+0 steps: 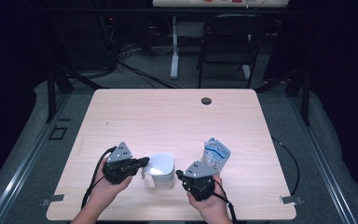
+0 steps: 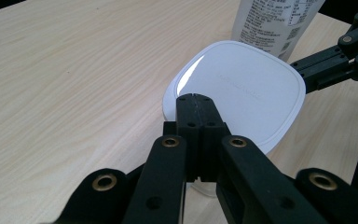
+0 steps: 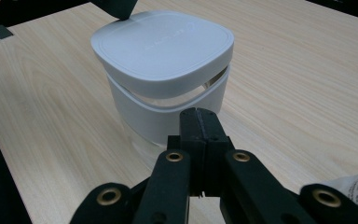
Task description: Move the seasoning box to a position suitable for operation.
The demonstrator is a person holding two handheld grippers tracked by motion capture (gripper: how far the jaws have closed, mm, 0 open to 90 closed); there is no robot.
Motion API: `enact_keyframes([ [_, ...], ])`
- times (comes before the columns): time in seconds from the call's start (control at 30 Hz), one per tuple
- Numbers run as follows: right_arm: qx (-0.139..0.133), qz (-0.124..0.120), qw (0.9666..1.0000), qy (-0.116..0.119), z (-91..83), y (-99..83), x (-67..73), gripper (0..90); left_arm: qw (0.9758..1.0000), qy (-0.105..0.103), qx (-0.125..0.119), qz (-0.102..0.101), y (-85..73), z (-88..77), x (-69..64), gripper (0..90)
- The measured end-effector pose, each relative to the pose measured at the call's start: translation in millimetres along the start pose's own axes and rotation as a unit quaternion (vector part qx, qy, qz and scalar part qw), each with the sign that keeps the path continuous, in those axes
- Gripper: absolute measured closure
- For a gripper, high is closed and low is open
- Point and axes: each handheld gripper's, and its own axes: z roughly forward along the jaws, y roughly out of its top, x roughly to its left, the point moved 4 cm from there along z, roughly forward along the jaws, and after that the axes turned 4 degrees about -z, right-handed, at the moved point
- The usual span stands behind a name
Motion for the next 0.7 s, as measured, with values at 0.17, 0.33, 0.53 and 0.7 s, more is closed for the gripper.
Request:
enact_keyframes([
  [0.17, -0.001, -0.001, 1.0, 0.002, 1.3, 0.3, 1.7, 90.0, 1.0, 0.0, 0.0, 0.0, -0.1, -0.1, 0.2, 90.0],
  [0.33, -0.004, -0.001, 1.0, 0.002, 2.4, 1.4, 3.1, 90.0, 1.0, 0.001, 0.001, -0.001, -0.2, -0.3, 0.4, 90.0],
  [0.53, -0.004, -0.011, 0.9999, 0.002, 2.2, 4.1, 6.5, 90.0, 1.0, 0.002, 0.002, -0.002, -0.4, -0.8, 0.9, 90.0],
  [0.7, -0.006, -0.01, 0.9999, 0.0, 2.2, 5.0, 6.3, 90.0, 1.0, 0.003, 0.002, -0.002, -0.5, -0.8, 0.8, 90.0],
])
